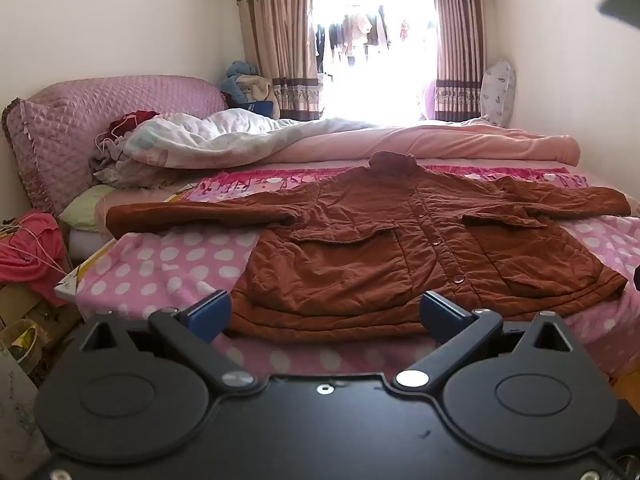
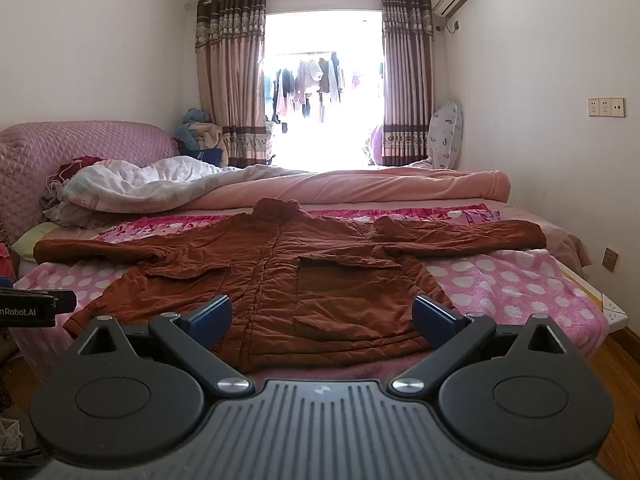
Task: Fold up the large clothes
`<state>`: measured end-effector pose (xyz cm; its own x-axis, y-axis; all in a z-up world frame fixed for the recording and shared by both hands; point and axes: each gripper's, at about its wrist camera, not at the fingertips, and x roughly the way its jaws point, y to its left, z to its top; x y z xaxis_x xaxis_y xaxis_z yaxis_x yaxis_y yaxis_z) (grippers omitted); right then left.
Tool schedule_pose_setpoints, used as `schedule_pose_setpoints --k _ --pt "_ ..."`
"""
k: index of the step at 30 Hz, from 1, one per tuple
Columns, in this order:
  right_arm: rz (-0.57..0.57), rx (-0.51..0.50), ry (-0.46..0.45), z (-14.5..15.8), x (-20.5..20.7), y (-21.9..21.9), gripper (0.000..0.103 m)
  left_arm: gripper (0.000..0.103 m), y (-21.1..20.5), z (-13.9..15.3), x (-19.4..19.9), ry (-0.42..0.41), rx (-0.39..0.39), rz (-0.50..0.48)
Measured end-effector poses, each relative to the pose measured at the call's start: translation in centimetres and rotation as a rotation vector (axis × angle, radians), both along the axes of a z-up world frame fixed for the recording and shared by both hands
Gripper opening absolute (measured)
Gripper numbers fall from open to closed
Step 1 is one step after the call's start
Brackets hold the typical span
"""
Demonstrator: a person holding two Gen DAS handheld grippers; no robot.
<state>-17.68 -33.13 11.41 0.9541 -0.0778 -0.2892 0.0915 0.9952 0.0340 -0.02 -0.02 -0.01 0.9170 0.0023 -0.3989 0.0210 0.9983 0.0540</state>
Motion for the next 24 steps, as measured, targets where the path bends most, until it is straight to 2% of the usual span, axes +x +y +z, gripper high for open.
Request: schedule_pose_setpoints --k 24 --pt "0.0 0.001 -0.002 -0.19 0.01 0.01 0.103 0.103 -0.14 -0.02 -0.16 -0.008 0.003 0.003"
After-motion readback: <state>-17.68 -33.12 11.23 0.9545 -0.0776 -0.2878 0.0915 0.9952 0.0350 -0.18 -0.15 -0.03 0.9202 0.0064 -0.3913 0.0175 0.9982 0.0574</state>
